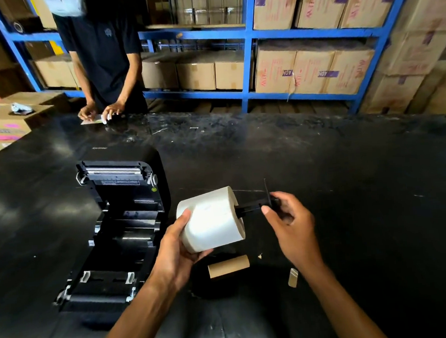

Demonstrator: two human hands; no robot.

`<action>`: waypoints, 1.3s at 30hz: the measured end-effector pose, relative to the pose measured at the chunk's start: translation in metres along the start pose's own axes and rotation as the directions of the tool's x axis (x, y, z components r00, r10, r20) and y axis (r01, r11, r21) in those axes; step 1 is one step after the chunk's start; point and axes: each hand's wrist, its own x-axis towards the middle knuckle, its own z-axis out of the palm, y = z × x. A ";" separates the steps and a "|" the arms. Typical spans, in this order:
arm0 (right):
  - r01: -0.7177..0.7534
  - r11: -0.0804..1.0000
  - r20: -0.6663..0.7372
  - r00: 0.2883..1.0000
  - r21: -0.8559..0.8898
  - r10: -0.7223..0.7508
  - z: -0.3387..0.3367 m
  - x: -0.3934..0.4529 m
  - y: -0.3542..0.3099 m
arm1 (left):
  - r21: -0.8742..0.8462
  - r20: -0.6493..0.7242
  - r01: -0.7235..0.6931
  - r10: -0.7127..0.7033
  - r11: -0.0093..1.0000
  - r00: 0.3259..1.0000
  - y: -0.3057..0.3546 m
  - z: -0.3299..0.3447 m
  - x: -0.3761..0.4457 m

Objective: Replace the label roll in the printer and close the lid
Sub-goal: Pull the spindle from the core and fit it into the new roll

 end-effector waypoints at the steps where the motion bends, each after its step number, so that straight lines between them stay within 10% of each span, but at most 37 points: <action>1: -0.010 1.000 0.023 1.000 -0.001 0.010 0.004 -0.002 0.002 | 0.016 -0.004 -0.003 0.003 1.000 1.000 0.000 0.002 0.000; 25: -0.487 0.871 0.172 0.854 -0.065 0.491 0.029 0.004 -0.004 | 0.256 0.044 -0.012 0.001 0.967 0.999 -0.015 0.040 0.014; 39: -0.664 0.686 0.174 0.744 0.296 0.645 0.023 0.027 0.012 | 0.447 0.198 0.008 -0.108 0.895 0.974 -0.011 0.045 0.050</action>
